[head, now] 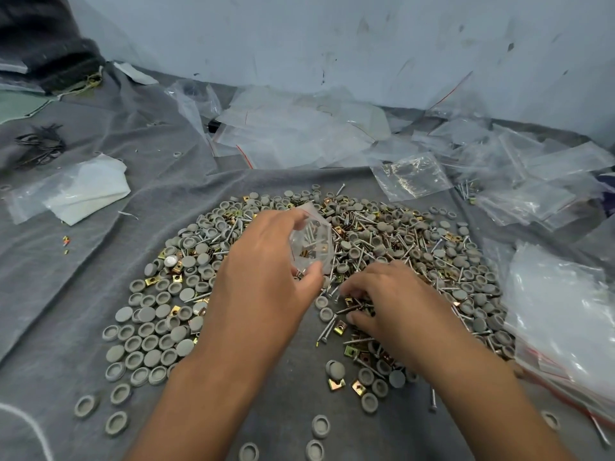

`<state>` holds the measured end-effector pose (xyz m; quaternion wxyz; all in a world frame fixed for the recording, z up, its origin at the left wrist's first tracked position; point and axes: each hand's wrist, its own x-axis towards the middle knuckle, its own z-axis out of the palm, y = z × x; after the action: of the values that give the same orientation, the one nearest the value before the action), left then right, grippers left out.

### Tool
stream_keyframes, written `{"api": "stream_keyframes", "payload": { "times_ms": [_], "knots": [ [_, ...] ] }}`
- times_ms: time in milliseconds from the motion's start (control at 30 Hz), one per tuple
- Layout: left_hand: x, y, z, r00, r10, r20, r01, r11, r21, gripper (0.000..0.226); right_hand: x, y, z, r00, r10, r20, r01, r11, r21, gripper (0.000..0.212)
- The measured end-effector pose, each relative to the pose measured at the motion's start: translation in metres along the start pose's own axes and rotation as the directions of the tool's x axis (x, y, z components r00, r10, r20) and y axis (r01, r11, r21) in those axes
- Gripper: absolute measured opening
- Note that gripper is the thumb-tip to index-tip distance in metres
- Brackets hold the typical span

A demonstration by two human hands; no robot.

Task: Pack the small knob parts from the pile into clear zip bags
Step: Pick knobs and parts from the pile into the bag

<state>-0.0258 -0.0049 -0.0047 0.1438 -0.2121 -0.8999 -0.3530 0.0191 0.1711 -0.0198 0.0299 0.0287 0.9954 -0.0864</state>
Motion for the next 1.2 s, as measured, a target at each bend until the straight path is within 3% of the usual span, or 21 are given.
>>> {"api": "stream_keyframes", "payload": {
  "times_ms": [367,767,1000,1200],
  "knots": [
    [0.0,-0.001,0.0,1.0,-0.004,0.006,0.004,1.0,-0.009,0.049,0.003,0.001,0.008,0.993,0.022,-0.114,-0.024,1.0,-0.017,0.001],
    [0.001,-0.003,0.001,1.0,-0.013,0.007,0.013,1.0,-0.002,0.047,0.005,0.002,0.011,0.996,0.072,-0.046,-0.076,0.994,-0.081,0.028],
    [0.0,-0.003,0.001,1.0,-0.015,-0.001,0.015,1.0,0.003,0.048,0.004,0.007,0.009,0.999,0.0,-0.04,0.001,1.0,0.016,0.012],
    [0.0,-0.002,0.0,1.0,-0.014,-0.001,0.014,1.0,0.002,0.048,0.005,0.012,0.01,0.998,0.017,-0.066,-0.007,0.99,0.142,0.018]
  ]
}}
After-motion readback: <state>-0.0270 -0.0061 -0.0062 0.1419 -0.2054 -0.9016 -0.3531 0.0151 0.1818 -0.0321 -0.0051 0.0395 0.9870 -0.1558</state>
